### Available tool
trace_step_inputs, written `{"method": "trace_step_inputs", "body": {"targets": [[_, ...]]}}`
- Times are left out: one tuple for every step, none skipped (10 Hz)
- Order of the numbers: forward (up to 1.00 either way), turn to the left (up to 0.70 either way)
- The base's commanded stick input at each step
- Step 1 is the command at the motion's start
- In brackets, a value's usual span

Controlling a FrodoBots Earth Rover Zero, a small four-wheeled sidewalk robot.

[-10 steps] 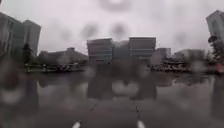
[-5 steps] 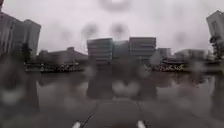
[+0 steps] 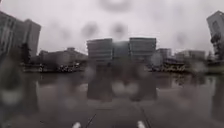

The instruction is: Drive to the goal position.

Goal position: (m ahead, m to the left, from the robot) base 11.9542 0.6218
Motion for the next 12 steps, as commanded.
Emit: {"method": "trace_step_inputs", "body": {"targets": [[0.70,0.00],[0.70,0.00],[0.70,0.00],[0.70,0.00],[0.70,0.00],[0.70,0.00],[0.70,0.00],[0.70,0.00],[0.70,0.00],[0.70,0.00],[0.70,0.00],[0.70,0.00]]}}
